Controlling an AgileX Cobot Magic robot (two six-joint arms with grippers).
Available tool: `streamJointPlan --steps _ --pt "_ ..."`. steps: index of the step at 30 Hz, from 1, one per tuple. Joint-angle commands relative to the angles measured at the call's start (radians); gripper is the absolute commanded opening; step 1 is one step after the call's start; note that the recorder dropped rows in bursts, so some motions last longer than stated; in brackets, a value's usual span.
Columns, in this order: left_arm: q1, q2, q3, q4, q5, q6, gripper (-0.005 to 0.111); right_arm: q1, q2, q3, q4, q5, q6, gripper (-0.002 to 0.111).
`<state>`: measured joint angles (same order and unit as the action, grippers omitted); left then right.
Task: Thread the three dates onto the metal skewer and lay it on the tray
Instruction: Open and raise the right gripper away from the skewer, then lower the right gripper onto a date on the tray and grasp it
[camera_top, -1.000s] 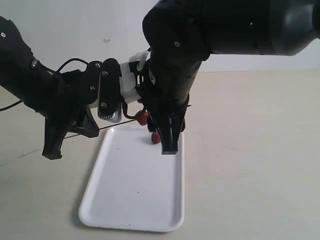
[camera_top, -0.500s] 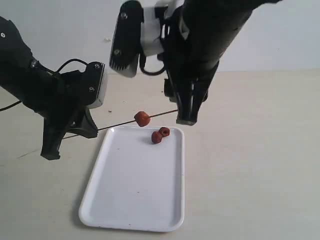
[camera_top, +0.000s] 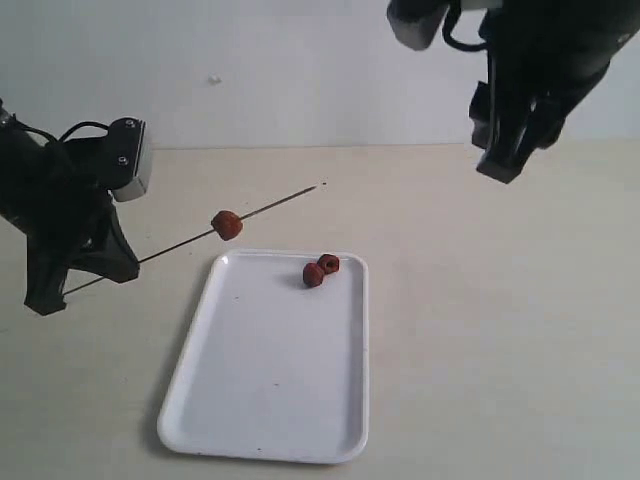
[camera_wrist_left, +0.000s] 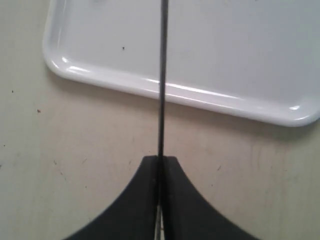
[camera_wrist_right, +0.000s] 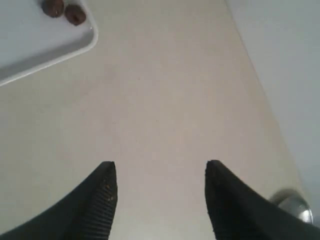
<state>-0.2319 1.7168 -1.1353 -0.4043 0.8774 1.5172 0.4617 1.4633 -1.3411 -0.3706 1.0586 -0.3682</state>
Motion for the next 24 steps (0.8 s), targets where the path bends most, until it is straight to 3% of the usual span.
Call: streamJointPlan --steps 1,6,11,16,21,24 --pt "0.037 -0.007 -0.007 -0.02 -0.004 -0.047 0.0 -0.042 0.059 0.045 -0.003 -0.115 -0.005 0.053" --pt "0.1 -0.007 -0.007 -0.03 -0.016 -0.108 0.0 -0.059 0.161 0.048 -0.016 -0.259 0.069 0.053" --pt "0.153 -0.007 -0.007 -0.028 -0.019 -0.204 0.0 -0.062 0.251 0.048 -0.103 -0.417 0.397 0.053" --pt "0.153 -0.007 -0.007 0.022 -0.045 -0.355 0.0 -0.06 0.298 0.046 -0.07 -0.565 0.652 0.051" --pt "0.153 -0.006 -0.007 0.05 -0.046 -0.364 0.0 -0.062 0.39 -0.082 -0.041 -0.358 0.678 0.05" --pt "0.153 -0.006 -0.007 0.05 -0.046 -0.355 0.0 -0.062 0.461 -0.182 0.092 -0.26 0.566 0.05"
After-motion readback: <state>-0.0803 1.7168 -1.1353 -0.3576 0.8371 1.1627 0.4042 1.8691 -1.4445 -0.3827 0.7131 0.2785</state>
